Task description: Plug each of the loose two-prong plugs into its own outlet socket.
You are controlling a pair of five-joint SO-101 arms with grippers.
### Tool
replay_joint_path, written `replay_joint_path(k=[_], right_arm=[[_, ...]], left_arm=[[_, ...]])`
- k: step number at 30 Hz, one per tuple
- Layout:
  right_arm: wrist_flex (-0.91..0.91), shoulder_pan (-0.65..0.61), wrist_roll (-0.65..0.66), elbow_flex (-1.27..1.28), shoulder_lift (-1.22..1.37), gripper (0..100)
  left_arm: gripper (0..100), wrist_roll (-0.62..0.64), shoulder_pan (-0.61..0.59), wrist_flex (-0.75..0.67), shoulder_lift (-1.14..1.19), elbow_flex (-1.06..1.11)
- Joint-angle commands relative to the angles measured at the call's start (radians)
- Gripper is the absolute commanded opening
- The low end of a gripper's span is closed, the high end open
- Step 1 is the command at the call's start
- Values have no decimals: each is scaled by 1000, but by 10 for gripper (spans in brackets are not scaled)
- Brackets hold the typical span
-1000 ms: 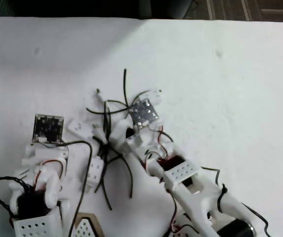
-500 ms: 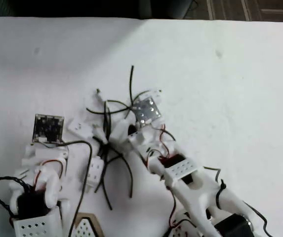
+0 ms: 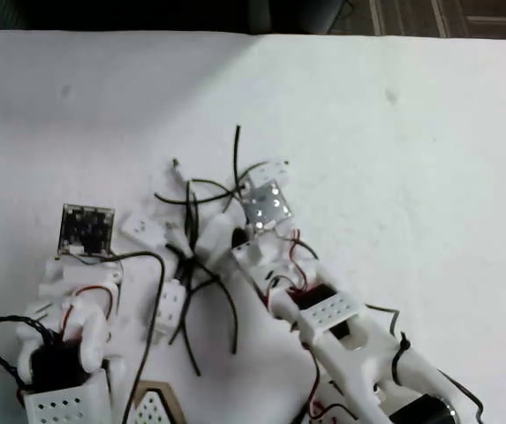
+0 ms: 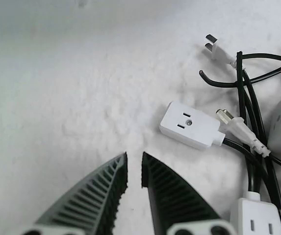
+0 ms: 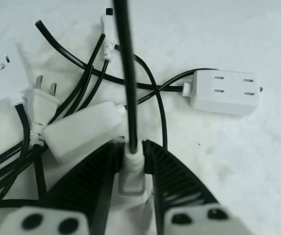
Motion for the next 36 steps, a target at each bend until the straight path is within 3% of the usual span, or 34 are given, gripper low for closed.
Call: replay_joint_path(k=[1, 7, 15, 36], right_arm=[[-8, -24, 11, 2, -15, 16], [-4, -25, 12, 8, -15, 16], [-4, -24, 216, 20, -15, 16], [119, -16, 222, -43, 35, 16]], left_arm=[[72, -8, -7, -15, -1, -5], [72, -8, -7, -15, -1, -5], [72, -8, -7, 0, -1, -5], [72, -8, -7, 0, -1, -5]])
